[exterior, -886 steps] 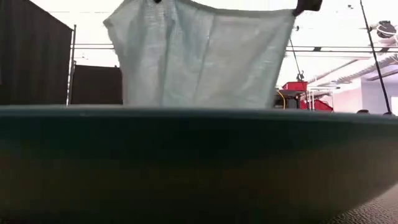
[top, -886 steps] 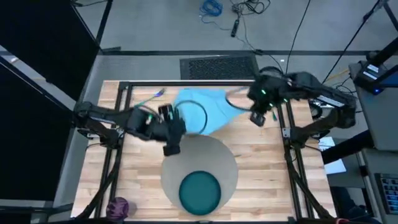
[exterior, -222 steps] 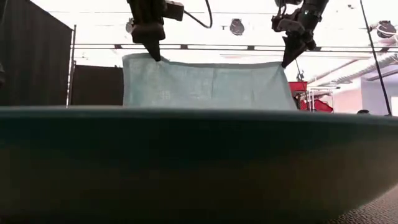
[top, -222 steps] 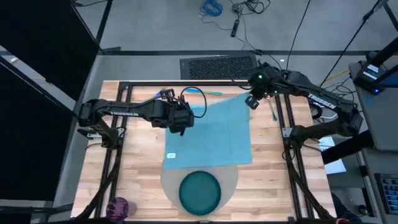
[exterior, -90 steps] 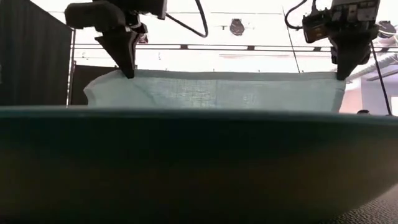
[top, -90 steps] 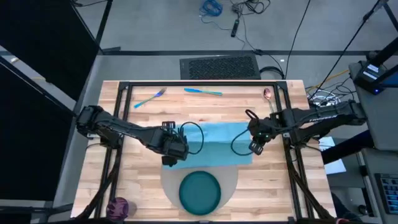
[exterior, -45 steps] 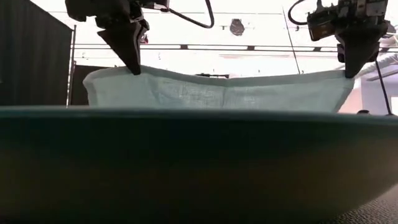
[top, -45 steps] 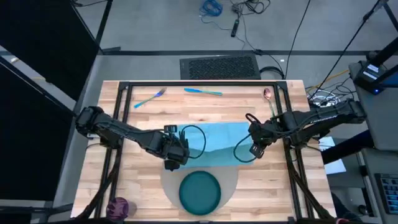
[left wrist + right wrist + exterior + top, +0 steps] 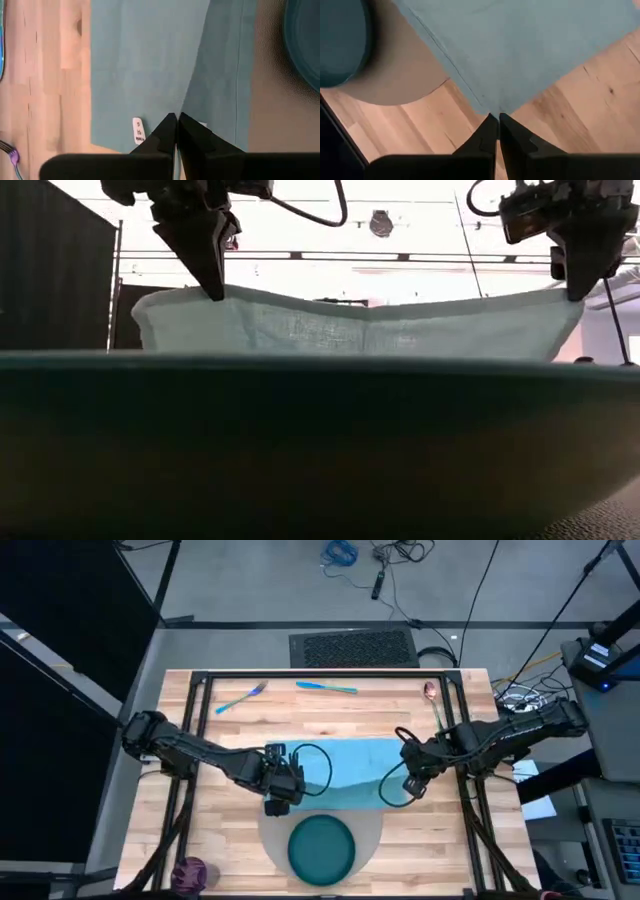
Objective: Set table place
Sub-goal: Fold the blue napkin
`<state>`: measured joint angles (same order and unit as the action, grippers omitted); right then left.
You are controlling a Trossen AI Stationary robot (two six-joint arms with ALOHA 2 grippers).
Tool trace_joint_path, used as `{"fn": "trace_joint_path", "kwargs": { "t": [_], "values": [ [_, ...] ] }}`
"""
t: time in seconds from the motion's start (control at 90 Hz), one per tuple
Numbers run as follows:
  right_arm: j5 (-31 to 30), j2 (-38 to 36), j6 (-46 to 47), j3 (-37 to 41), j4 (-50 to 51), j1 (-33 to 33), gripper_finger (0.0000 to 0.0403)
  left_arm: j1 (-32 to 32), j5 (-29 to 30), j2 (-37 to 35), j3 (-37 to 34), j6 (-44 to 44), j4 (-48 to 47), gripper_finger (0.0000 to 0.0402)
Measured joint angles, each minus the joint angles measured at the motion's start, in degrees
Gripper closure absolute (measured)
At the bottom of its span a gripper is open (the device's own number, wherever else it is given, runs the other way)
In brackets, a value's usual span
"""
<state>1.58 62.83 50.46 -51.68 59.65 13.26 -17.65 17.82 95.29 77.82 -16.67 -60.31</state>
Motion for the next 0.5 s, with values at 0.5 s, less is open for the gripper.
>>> {"fn": "trace_joint_path", "kwargs": {
  "t": [0.5],
  "values": [
    [0.7,0.0,-0.1,0.0,-0.9,0.0,0.0277,0.4,-1.2,0.0,0.0,-4.0,-0.4,0.0299]
  ]
}}
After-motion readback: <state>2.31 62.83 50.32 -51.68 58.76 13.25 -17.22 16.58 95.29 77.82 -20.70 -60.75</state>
